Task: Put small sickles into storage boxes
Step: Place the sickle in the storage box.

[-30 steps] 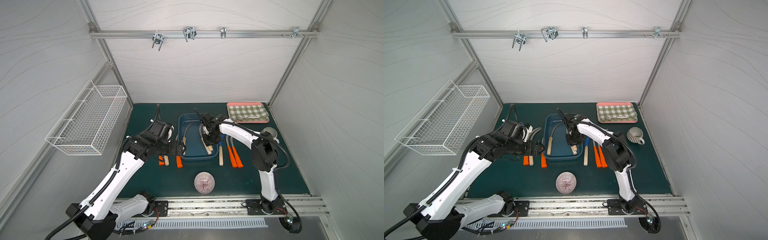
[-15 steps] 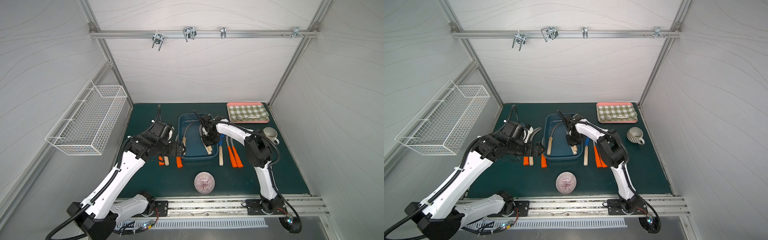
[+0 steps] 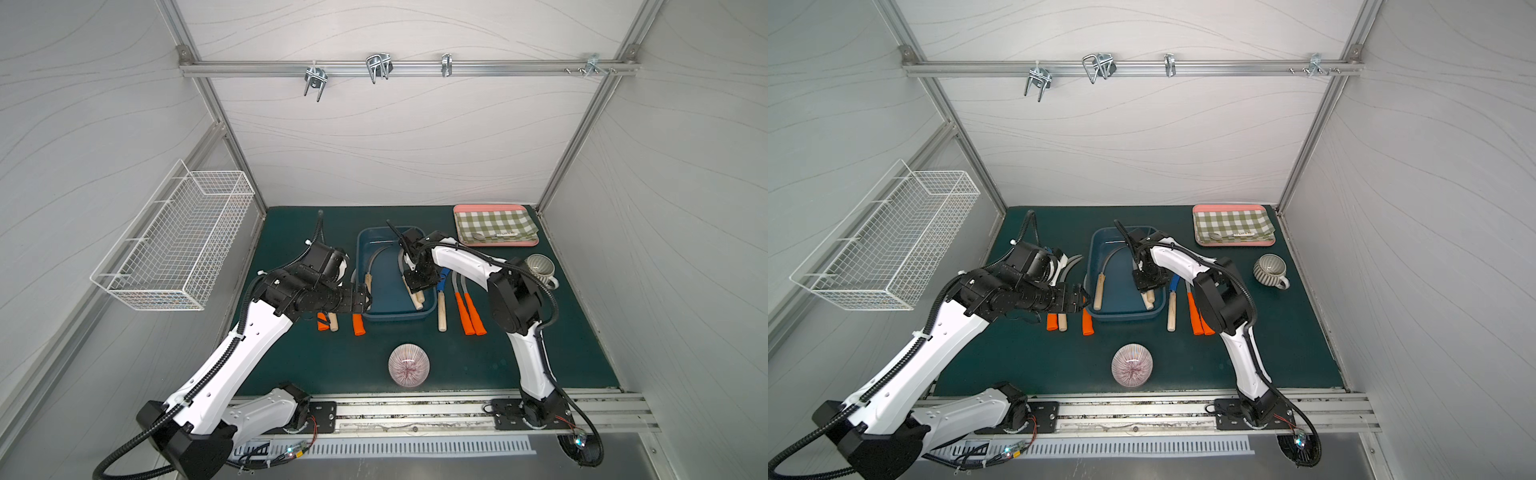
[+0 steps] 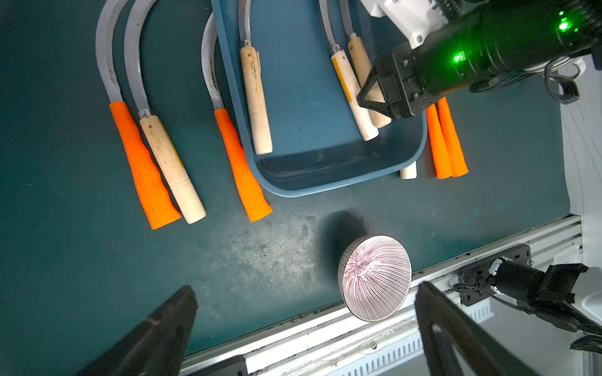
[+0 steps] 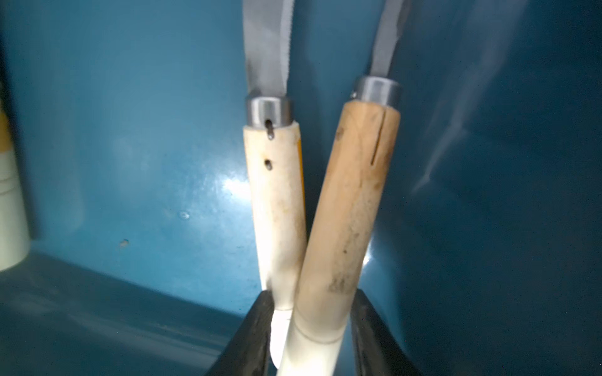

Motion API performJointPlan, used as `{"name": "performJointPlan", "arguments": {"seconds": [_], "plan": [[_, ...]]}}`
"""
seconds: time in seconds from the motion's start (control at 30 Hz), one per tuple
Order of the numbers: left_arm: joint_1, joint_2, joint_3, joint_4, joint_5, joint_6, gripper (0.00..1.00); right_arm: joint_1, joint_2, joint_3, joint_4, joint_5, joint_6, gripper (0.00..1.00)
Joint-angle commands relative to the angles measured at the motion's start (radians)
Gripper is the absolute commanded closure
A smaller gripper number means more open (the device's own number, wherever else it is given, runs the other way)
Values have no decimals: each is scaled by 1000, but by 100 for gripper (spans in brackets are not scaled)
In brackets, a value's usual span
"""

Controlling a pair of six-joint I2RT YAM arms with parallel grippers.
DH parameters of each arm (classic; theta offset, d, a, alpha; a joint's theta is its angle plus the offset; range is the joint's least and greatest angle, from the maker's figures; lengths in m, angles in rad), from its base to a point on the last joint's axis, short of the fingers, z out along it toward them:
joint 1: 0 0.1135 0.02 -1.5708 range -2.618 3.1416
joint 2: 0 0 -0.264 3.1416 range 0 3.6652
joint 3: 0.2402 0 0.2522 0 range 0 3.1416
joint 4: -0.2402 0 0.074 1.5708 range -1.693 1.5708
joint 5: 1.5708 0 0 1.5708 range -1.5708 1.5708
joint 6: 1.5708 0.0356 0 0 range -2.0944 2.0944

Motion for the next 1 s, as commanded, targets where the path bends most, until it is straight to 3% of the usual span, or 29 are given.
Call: {"name": "performJointPlan", "arguments": {"seconds": [0.0,0.23,0.37,0.4,0.97], "plan": [[5,7,17,18,10,5,1,-1,-38,14,-38,-5,0,48],[6,12,18,27,27,0,1,0,-125,-8,-53,-22,18,27],[4,17,20,30,39,-7,1,2,-175,-33,-59,-37,34,3],[4,16,20,32,43,-10,1,2,-187,-40,-59,-39,37,1],[-61,20,-8,89,56,-62,1,0,-385,-167,-99,7,79,1]]}}
